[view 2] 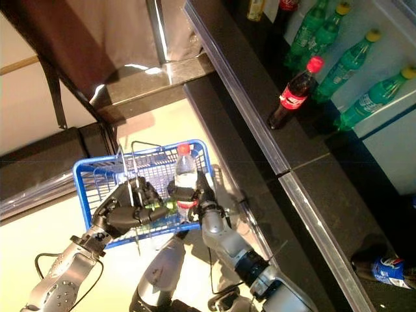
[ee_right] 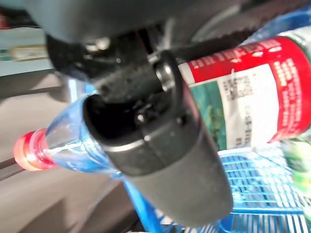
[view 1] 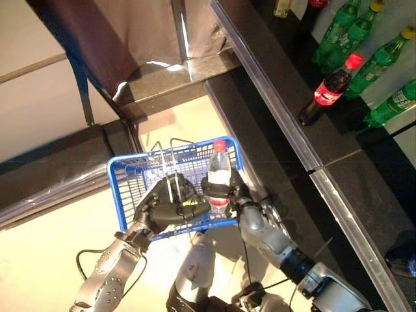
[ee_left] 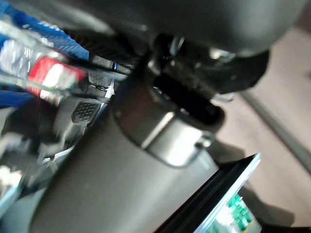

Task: Pick up the drink and place into the basket.

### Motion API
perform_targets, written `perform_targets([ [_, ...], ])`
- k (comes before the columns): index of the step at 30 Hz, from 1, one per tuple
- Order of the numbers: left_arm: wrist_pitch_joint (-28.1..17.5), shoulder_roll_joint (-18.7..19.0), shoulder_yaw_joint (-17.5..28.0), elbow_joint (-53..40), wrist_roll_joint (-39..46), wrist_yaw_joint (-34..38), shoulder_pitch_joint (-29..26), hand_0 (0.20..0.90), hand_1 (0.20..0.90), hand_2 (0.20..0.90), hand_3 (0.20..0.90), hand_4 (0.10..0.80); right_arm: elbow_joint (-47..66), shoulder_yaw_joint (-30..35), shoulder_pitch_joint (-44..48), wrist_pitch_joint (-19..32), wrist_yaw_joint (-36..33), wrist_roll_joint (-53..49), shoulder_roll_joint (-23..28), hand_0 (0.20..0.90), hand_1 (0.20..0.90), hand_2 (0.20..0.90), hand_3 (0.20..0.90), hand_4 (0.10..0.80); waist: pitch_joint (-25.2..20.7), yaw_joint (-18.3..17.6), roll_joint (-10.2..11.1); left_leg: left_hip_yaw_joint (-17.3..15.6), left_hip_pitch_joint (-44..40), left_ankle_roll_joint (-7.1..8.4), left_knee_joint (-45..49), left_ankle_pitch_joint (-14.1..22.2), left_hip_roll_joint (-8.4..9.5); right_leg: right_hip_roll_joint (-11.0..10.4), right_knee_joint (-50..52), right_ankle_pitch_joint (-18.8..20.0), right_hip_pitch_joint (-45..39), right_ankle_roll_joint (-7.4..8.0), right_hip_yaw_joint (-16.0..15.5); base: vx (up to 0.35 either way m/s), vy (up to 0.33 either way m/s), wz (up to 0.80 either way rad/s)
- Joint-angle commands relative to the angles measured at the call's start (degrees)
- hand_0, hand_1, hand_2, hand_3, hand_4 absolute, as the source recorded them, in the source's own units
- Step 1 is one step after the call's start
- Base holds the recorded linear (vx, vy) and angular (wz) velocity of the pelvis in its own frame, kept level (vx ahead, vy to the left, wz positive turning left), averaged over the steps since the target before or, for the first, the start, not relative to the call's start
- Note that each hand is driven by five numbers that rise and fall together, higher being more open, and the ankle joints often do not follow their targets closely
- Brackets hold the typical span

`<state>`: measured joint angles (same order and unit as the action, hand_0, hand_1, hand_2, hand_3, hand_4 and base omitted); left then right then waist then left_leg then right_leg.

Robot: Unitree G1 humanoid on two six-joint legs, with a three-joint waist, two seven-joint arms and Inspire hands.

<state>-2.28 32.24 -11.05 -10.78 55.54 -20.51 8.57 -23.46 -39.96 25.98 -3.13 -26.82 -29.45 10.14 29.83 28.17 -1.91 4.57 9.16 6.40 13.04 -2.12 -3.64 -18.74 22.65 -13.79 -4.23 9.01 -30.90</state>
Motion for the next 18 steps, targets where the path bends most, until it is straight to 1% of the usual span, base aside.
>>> perform_targets([
  [1,-7.33,-2.17,1.46,-18.63,5.63,-11.45,-9.7,0.3,0.3,0.3,0.2,0.1,4.99,-0.65,6.03,9.13,1.69,0.24,-8.24,0.3,0.3,0.3,0.2,0.1,-7.67,-1.09,1.63,1.03,5.89,-1.67,8.0,1.56,4.65,6.58,-10.42,7.79,-3.99,-7.2,-0.97,0.0,0.0,0.0],
  [7,-6.89,-2.02,2.92,-18.58,5.82,-13.15,-9.4,0.3,0.3,0.3,0.2,0.1,2.18,-0.39,5.29,9.24,1.5,-0.38,-9.32,0.3,0.3,0.3,0.2,0.1,-7.5,-0.54,1.43,1.28,6.37,-1.71,7.6,2.04,5.08,6.5,-10.72,8.0,-3.87,-6.85,-1.15,-0.006,-0.001,0.02],
  [9,-6.54,-2.11,3.39,-18.8,5.96,-13.5,-9.37,0.3,0.3,0.3,0.2,0.1,0.87,-0.17,4.81,9.55,1.53,-2.09,-9.89,0.3,0.3,0.3,0.2,0.1,-7.45,-0.33,1.43,1.4,6.36,-1.76,7.37,2.31,5.21,6.49,-10.74,8.02,-3.83,-6.78,-1.22,0.0,0.0,0.0],
  [10,-6.07,-2.11,3.69,-19.07,6.12,-13.88,-9.49,0.3,0.3,0.3,0.2,0.1,-1.2,0.04,4.26,10.41,1.98,-6.03,-10.83,0.3,0.3,0.3,0.2,0.1,-7.26,-0.02,1.4,1.58,6.42,-1.77,7.22,2.46,5.28,6.43,-10.71,8.05,-3.79,-6.71,-1.38,0.005,-0.017,0.03],
  [13,-5.75,-2.31,3.69,-19.19,6.04,-13.97,-9.77,0.3,0.3,0.3,0.2,0.1,-1.9,0.14,3.75,10.94,3.73,-12.68,-11.51,0.3,0.3,0.3,0.2,0.1,-7.1,0.08,1.43,1.62,6.49,-1.75,7.2,2.56,5.31,6.42,-10.66,8.03,-3.76,-6.69,-1.44,0.0,0.0,0.0],
  [14,-5.61,-2.4,3.66,-19.3,5.98,-14.48,-9.95,0.3,0.3,0.3,0.2,0.1,-3.81,0.75,2.31,12.55,9.46,-24.06,-13.08,0.3,0.3,0.3,0.2,0.1,-6.87,0.24,1.49,1.7,6.49,-1.79,7.03,2.54,5.36,6.48,-10.69,8.03,-3.73,-6.69,-1.48,0.0,0.0,0.0],
  [16,-4.72,-2.31,3.89,-19.29,6.58,-14.91,-10.0,0.3,0.3,0.3,0.2,0.1,-6.34,2.28,0.91,13.28,16.6,-36.26,-14.83,0.3,0.3,0.3,0.2,0.1,-6.57,0.57,1.62,1.95,6.49,-1.79,6.8,2.46,5.42,6.66,-10.83,8.11,-3.77,-6.7,-1.61,-0.005,-0.043,0.03],
  [17,-4.11,-2.02,3.92,-19.24,6.41,-15.28,-10.0,0.3,0.3,0.3,0.2,0.1,-7.24,2.87,0.55,13.63,18.56,-39.33,-15.32,0.3,0.3,0.3,0.2,0.1,-6.49,0.74,1.72,2.04,6.51,-1.84,6.73,2.46,5.37,6.75,-10.88,8.12,-3.83,-6.65,-1.75,0.006,-0.044,0.09],
  [18,-3.91,-1.77,3.86,-19.32,6.35,-15.5,-10.01,0.3,0.3,0.3,0.2,0.1,-7.56,3.11,0.6,13.89,18.66,-40.96,-15.42,0.3,0.3,0.3,0.2,0.1,-6.44,0.82,1.8,2.05,6.56,-1.87,6.71,2.45,5.36,6.79,-10.92,8.16,-3.82,-6.62,-1.79,0.005,-0.031,0.09],
])
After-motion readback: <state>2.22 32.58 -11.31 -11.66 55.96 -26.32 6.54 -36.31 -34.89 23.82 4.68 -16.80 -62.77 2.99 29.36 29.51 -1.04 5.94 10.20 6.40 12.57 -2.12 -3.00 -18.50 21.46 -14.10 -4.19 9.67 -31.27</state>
